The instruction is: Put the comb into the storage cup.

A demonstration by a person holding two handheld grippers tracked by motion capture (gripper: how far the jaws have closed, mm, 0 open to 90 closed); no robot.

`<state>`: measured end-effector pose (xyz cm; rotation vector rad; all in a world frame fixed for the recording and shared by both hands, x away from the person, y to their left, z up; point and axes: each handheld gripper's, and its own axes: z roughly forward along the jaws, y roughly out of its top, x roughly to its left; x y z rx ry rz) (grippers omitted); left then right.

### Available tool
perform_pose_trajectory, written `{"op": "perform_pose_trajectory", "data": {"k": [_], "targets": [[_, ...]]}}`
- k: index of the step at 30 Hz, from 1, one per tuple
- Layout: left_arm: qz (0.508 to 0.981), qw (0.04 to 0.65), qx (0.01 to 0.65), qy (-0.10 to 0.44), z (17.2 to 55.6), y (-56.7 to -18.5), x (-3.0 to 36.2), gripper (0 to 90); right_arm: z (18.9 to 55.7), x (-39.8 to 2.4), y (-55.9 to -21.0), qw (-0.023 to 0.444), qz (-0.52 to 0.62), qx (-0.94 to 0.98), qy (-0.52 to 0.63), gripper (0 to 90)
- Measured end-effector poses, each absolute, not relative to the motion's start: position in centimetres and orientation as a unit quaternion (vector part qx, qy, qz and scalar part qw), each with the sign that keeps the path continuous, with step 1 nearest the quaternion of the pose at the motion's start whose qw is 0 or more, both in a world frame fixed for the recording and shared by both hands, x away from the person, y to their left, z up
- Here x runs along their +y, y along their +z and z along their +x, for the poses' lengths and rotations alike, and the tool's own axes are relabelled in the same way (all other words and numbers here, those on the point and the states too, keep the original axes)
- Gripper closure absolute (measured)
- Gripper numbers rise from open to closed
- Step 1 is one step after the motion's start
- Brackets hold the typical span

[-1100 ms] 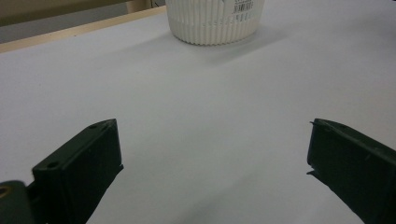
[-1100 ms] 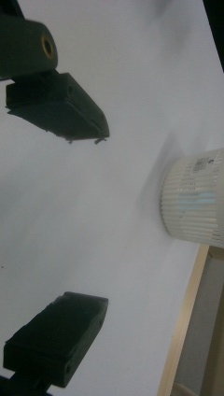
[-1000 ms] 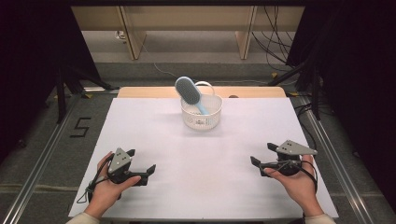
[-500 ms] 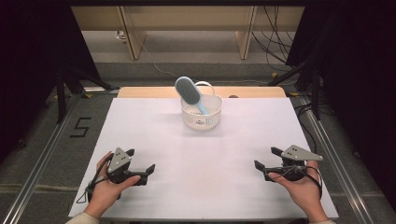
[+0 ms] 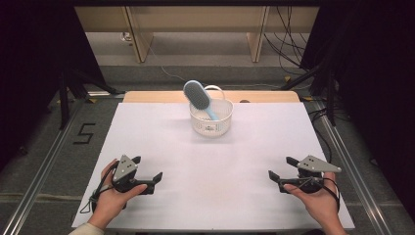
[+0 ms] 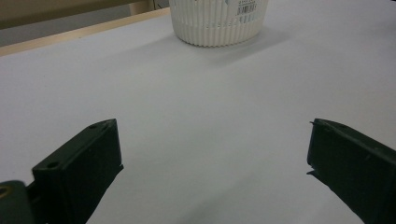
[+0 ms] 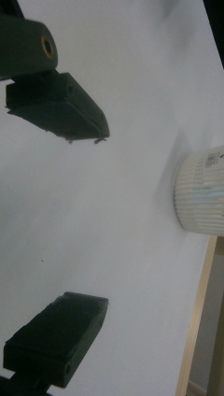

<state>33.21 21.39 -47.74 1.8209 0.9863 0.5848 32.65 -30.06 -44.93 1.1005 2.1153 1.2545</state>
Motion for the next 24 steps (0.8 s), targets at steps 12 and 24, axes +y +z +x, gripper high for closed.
{"op": "perform_pose_trajectory", "data": {"k": [12, 24], "targets": [[0.745, 0.475, 0.402, 0.240, 33.21, -47.72, 21.41, 2.4, 32.43, -30.49, -45.34, 0.222, 0.404, 0.762, 0.455, 16.1], [0.746, 0.474, 0.401, 0.240, 33.22, -47.73, 21.40, 2.4, 32.18, -30.92, -45.61, 0.222, 0.408, 0.758, 0.458, 16.0]]}}
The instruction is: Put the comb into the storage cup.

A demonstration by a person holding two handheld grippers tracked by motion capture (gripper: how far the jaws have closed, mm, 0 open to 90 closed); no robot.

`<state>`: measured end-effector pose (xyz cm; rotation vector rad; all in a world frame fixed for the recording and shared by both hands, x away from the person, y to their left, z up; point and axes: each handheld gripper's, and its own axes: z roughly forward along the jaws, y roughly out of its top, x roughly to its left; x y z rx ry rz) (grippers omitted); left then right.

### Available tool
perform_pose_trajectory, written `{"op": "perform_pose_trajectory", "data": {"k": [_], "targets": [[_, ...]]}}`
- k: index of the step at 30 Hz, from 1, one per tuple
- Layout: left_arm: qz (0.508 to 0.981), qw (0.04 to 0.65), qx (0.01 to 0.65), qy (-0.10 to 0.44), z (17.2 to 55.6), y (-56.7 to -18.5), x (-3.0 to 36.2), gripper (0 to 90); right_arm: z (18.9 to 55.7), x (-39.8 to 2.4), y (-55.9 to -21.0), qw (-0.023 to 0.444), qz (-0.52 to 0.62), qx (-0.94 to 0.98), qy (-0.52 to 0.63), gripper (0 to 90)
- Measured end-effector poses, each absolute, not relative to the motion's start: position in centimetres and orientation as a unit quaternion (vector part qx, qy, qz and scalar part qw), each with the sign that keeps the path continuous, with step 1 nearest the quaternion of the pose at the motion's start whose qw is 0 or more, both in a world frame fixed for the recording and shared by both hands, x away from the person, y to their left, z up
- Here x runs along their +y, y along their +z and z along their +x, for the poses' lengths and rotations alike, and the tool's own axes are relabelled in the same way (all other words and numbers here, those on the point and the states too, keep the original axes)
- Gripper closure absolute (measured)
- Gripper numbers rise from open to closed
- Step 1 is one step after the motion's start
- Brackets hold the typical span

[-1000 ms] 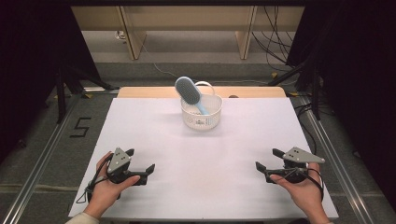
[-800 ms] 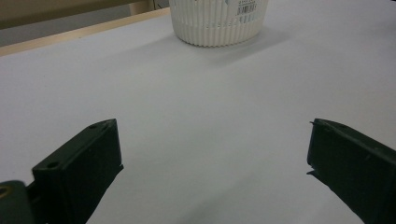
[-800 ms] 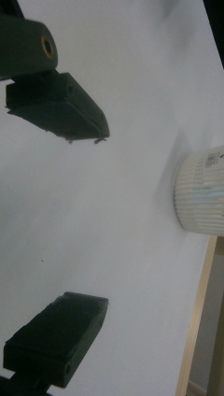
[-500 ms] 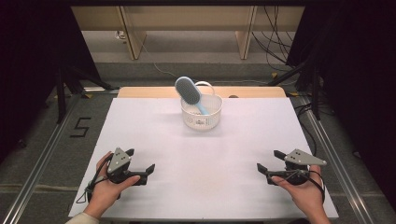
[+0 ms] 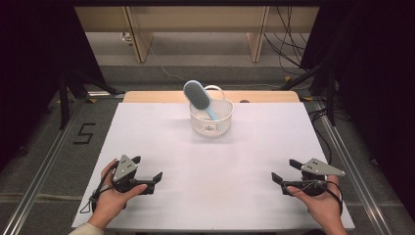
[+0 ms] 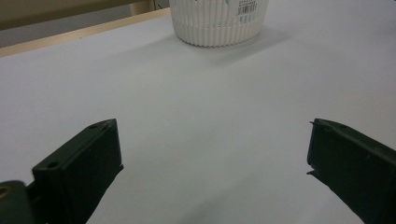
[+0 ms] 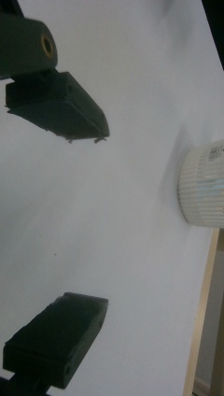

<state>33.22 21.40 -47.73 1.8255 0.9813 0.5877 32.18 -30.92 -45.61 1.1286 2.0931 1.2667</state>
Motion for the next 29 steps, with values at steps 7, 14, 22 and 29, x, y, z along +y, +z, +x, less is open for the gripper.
{"op": "perform_pose_trajectory", "data": {"k": [7, 14, 22, 29], "targets": [[0.746, 0.475, 0.400, 0.241, 33.24, -47.73, 21.42, 2.4, 32.24, -31.03, -45.72, 0.225, 0.408, 0.757, 0.458, 16.0], [0.746, 0.475, 0.399, 0.241, 33.24, -47.71, 21.42, 2.3, 32.27, -31.25, -45.89, 0.228, 0.411, 0.756, 0.456, 16.0], [0.747, 0.474, 0.399, 0.241, 33.25, -47.69, 21.34, 2.3, 32.36, -31.29, -45.86, 0.229, 0.411, 0.755, 0.458, 15.9], [0.747, 0.474, 0.400, 0.241, 33.29, -47.71, 21.27, 2.3, 32.37, -31.45, -45.82, 0.229, 0.413, 0.752, 0.460, 15.9]]}}
